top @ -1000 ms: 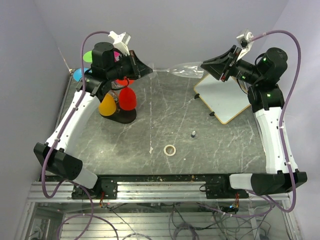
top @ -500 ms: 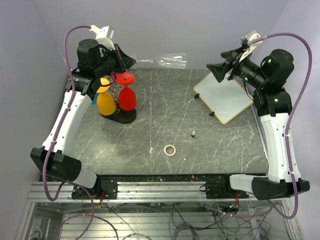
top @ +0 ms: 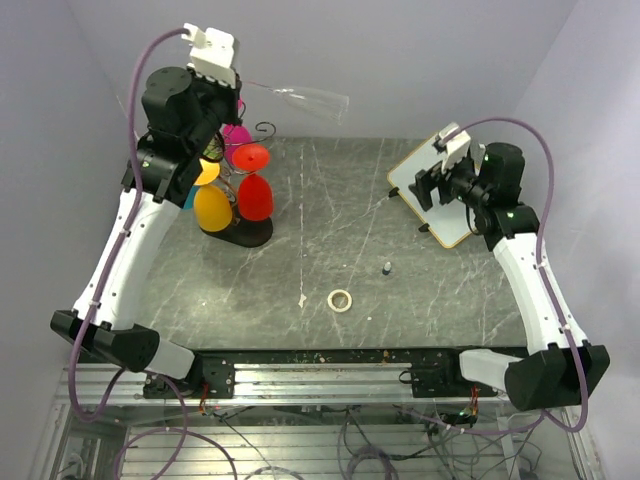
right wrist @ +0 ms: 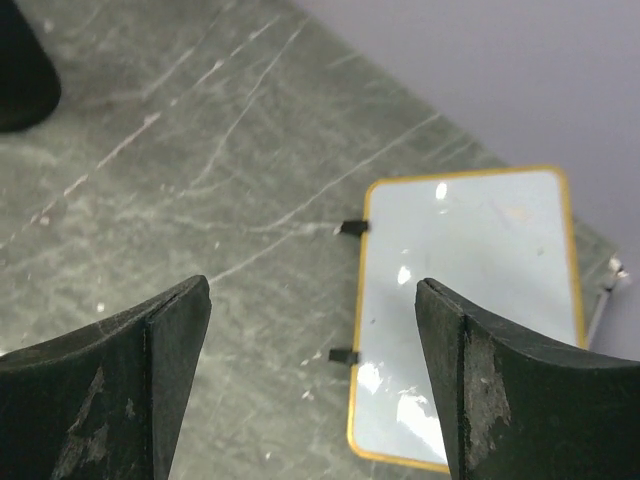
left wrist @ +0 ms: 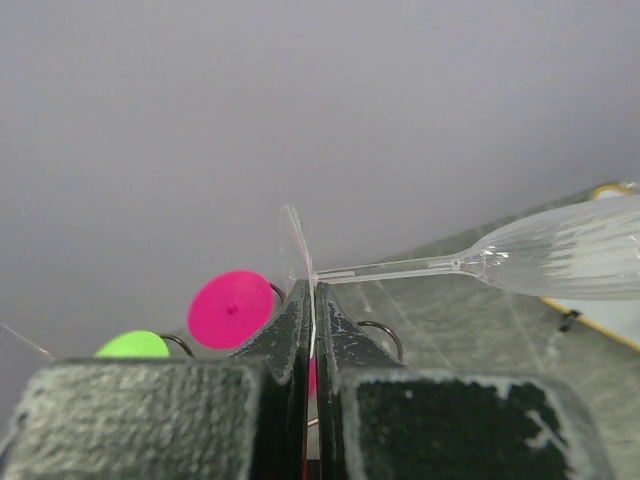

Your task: Place the wine glass upside down on the wine glass rack

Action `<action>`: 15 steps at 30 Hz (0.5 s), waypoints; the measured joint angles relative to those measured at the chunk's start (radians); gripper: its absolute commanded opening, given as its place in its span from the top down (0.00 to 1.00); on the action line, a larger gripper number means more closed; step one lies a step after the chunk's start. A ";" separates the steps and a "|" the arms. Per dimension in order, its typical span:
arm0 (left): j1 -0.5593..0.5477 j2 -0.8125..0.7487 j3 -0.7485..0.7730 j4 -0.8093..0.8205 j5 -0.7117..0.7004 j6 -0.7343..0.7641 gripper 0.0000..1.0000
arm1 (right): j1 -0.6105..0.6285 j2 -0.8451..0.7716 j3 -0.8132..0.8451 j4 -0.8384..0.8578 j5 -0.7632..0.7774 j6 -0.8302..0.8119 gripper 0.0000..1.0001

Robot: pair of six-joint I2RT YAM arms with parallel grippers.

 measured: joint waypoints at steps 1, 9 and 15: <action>-0.028 0.000 0.003 0.005 -0.038 0.051 0.93 | 0.000 -0.005 -0.023 0.000 -0.009 -0.007 0.17; -0.140 0.061 0.004 0.056 -0.224 0.311 0.93 | 0.000 -0.063 -0.142 0.024 -0.122 -0.030 0.17; -0.153 0.156 0.016 0.085 -0.293 0.433 0.93 | 0.002 -0.062 -0.153 0.050 -0.171 -0.028 0.17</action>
